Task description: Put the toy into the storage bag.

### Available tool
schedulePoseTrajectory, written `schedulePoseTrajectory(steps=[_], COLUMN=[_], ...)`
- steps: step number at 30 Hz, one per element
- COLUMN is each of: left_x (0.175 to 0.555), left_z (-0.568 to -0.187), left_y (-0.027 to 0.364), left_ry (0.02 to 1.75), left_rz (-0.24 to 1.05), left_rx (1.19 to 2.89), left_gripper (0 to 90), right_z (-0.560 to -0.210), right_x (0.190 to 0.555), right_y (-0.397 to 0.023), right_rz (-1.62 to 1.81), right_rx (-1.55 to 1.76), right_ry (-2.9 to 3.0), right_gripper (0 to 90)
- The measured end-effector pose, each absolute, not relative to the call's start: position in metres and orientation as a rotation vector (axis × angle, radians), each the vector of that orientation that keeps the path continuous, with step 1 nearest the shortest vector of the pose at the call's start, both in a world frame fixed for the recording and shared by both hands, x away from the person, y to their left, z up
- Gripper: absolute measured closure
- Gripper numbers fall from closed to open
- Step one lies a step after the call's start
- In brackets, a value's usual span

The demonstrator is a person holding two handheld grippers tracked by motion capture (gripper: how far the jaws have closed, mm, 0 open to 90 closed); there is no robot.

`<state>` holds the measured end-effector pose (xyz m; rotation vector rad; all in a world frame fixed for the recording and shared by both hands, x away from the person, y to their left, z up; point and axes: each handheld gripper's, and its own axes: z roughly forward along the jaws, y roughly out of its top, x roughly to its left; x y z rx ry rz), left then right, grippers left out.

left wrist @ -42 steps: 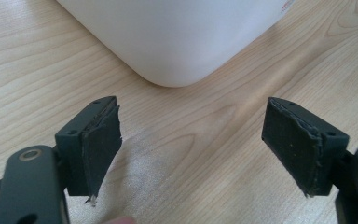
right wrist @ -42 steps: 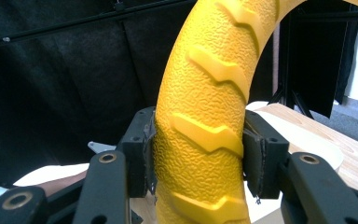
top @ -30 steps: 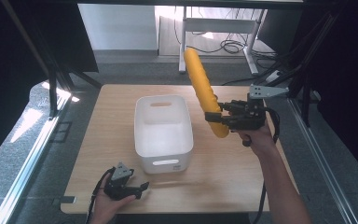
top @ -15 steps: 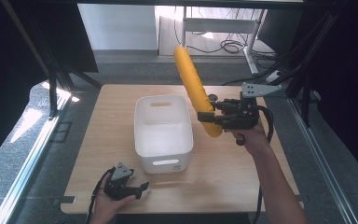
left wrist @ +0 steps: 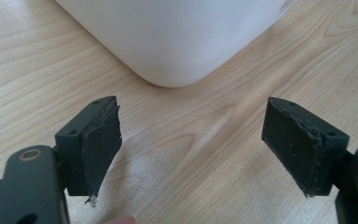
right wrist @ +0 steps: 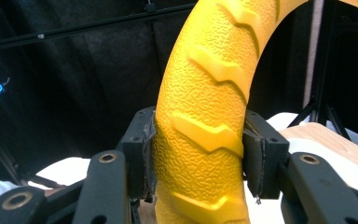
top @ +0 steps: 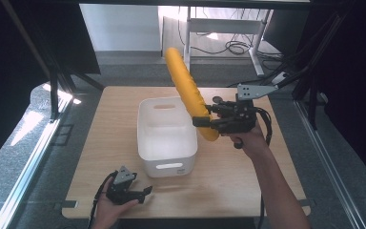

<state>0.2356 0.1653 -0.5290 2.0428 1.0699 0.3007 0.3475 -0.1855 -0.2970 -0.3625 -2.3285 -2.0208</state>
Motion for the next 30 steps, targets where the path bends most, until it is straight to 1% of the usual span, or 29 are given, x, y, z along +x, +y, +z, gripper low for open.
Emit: schedulePoseTrajectory(steps=[30], left_x=[0.235], left_z=[-0.529], left_y=[0.165], left_ry=[1.071], left_rz=[0.301], left_rx=[2.041], left_gripper=[19.7], right_z=[-0.296], right_x=[0.348], right_y=[-0.159], right_rz=[-1.988], right_rx=[-0.289], right_ry=[-2.317], right_gripper=[51.7])
